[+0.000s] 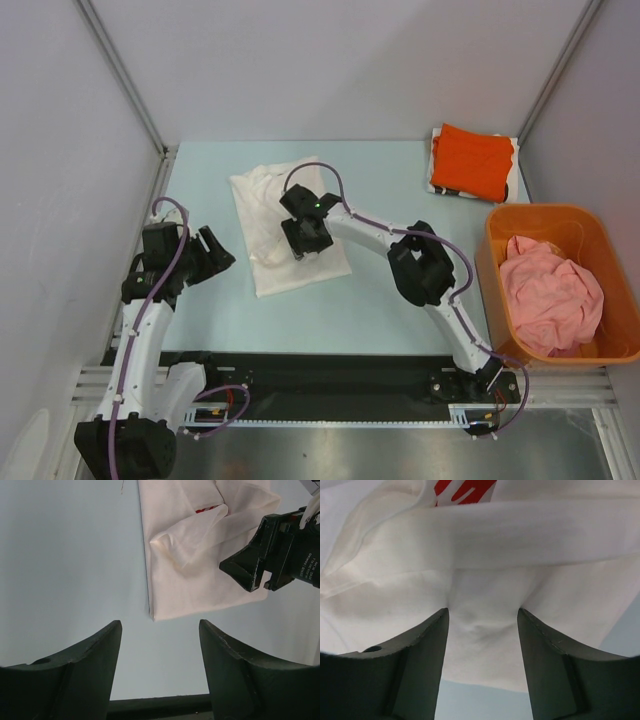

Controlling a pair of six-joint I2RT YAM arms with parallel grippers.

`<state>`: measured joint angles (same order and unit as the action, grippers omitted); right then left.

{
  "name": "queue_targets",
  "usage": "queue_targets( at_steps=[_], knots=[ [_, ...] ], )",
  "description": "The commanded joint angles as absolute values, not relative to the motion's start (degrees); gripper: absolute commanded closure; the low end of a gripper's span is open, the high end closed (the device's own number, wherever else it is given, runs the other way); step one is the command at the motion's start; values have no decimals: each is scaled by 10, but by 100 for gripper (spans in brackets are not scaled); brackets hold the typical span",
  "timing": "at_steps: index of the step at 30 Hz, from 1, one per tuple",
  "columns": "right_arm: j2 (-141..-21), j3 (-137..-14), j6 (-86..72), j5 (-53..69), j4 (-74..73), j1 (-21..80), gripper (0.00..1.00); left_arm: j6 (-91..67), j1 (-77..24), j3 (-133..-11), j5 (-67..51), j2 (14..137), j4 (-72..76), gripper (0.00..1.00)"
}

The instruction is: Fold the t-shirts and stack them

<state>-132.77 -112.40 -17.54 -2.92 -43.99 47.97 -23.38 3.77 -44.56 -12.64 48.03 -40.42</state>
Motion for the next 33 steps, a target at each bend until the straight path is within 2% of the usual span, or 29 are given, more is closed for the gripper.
queue_targets(
  at_steps=[1,15,23,28,33],
  knots=[
    [-1347,-1185,-157,-69,-469,490,38,-217,35,-443,-131,471,-389,31],
    [-1451,-1339,-160,-79,-512,492,38,-215,35,-443,-135,469,-388,31],
    [-1482,-1416,-167,-90,-489,473,36,-215,35,-442,-134,469,-388,31],
    [-1485,-1453,-180,-84,-398,441,31,-216,34,-443,-129,475,-388,31],
    [-1430,-1430,-277,-6,-252,396,28,-218,34,-443,-121,482,-389,31]
  ],
)
